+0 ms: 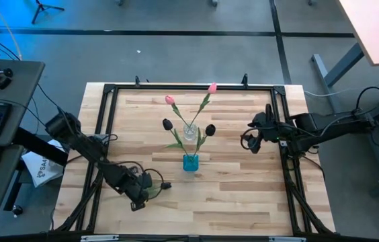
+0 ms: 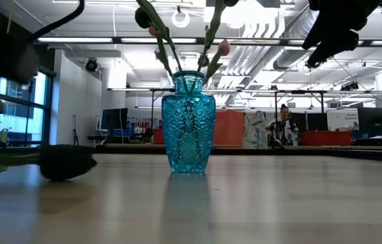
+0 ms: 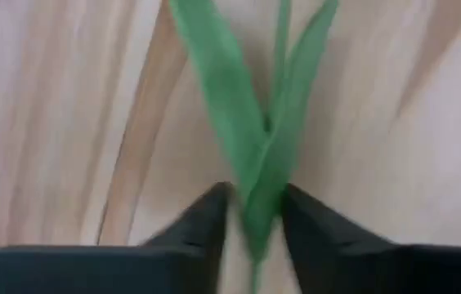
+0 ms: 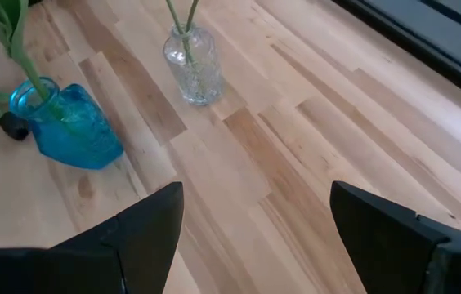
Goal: Sort flowers into vase by color
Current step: Put the black tulip into the blue vase
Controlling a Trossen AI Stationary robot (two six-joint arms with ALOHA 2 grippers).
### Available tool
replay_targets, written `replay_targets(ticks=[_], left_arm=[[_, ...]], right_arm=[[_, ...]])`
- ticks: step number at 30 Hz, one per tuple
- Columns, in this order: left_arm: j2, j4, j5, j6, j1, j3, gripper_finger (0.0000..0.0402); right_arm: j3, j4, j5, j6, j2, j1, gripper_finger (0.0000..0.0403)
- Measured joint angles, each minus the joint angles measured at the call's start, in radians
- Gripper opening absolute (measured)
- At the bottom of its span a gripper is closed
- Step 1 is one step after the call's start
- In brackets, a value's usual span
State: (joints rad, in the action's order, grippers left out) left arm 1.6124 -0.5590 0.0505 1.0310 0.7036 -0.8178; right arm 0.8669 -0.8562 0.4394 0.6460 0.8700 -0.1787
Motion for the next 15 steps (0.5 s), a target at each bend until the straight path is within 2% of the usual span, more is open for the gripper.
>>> replay_targets(ticks=[2, 3, 7, 10, 15], left_arm=[[-0.025, 0.022, 0.0, -0.024, -0.005, -0.002, 0.0029], [-0.047, 0.012, -0.007, -0.043, -0.005, -0.002, 0.0017], [-0.138, -0.085, -0.059, -0.094, -0.001, -0.001, 0.0015], [-0.258, -0.103, -0.059, -0.116, -0.001, -0.001, 0.0005], [-0.451, -0.032, 0.089, -0.112, -0.027, -0.005, 0.0003]], right_arm=[[0.0, 0.0, 0.014, 0.0, 0.0, 0.0, 0.0304], [0.0, 0.0, 0.024, 0.0, 0.0, 0.0, 0.0304], [0.0, 0.0, 0.041, -0.024, 0.0, 0.001, 0.0304], [0.0, 0.0, 0.059, -0.026, 0.0, 0.002, 0.0304], [0.0, 0.0, 0.066, -0.026, 0.0, 0.004, 0.0304]])
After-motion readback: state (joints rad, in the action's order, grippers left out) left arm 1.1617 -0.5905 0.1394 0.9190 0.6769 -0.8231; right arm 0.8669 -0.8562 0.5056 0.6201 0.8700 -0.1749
